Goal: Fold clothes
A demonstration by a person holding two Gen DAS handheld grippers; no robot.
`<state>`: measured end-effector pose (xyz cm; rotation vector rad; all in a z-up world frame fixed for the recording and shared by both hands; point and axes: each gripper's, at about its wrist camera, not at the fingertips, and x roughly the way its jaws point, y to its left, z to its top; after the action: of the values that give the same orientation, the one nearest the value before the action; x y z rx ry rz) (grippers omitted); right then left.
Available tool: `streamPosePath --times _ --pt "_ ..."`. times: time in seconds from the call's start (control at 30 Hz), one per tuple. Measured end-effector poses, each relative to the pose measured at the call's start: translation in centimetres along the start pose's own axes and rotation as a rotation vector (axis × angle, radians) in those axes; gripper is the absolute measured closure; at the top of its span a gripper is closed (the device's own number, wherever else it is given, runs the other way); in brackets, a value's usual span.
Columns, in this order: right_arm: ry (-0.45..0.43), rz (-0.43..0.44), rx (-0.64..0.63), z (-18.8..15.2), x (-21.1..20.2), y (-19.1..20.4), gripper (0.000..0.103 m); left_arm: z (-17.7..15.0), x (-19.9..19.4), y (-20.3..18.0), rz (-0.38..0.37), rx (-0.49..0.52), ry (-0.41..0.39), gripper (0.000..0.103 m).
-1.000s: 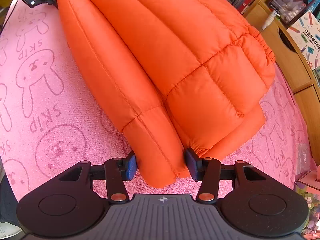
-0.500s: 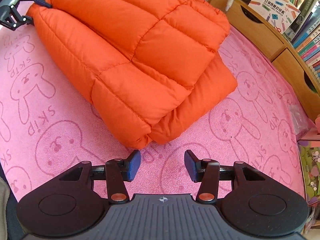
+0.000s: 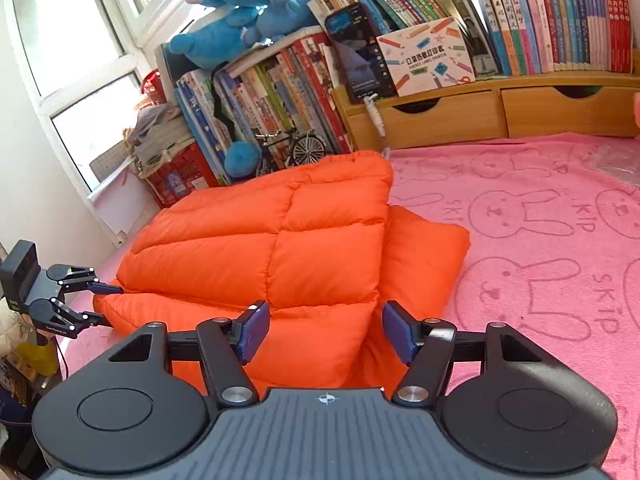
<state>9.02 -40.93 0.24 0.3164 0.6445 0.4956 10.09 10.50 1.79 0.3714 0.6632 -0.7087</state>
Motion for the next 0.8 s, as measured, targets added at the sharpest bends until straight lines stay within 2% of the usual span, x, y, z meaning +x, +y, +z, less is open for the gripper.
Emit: streamPosePath --times 0.07,0.17,0.2,0.27,0.33,0.43,0.6,0.8 --pt "-0.020 0.014 0.032 0.2 1.7 -0.2 0.043 0.6 -1.6 -0.1 -0.002 -0.043 -0.073 0.039" --pt "-0.009 -0.025 0.106 0.2 4.4 -0.8 0.054 1.4 -3.1 0.4 0.002 -0.124 -0.157 0.037" --pt "-0.003 -0.035 0.156 0.2 5.7 -1.1 0.059 1.6 -3.2 0.4 0.012 -0.141 -0.166 0.037" --pt "-0.011 -0.001 0.251 -0.1 6.0 -1.5 0.065 2.1 -2.7 0.7 0.065 -0.160 -0.159 0.037" --pt "-0.027 0.034 0.303 -0.6 5.3 -1.2 0.075 2.5 -1.7 0.8 0.114 -0.178 -0.146 0.037" --pt "-0.046 0.061 0.380 -1.7 3.4 -0.5 0.084 3.3 0.2 1.1 0.164 -0.235 -0.149 0.036" --pt "-0.084 0.050 0.474 -3.4 0.5 1.1 0.088 4.9 2.9 0.6 0.270 -0.286 -0.209 0.031" --pt "-0.076 0.064 0.504 -4.4 -0.4 1.9 0.088 6.4 5.9 -1.4 0.477 -0.190 -0.197 0.026"
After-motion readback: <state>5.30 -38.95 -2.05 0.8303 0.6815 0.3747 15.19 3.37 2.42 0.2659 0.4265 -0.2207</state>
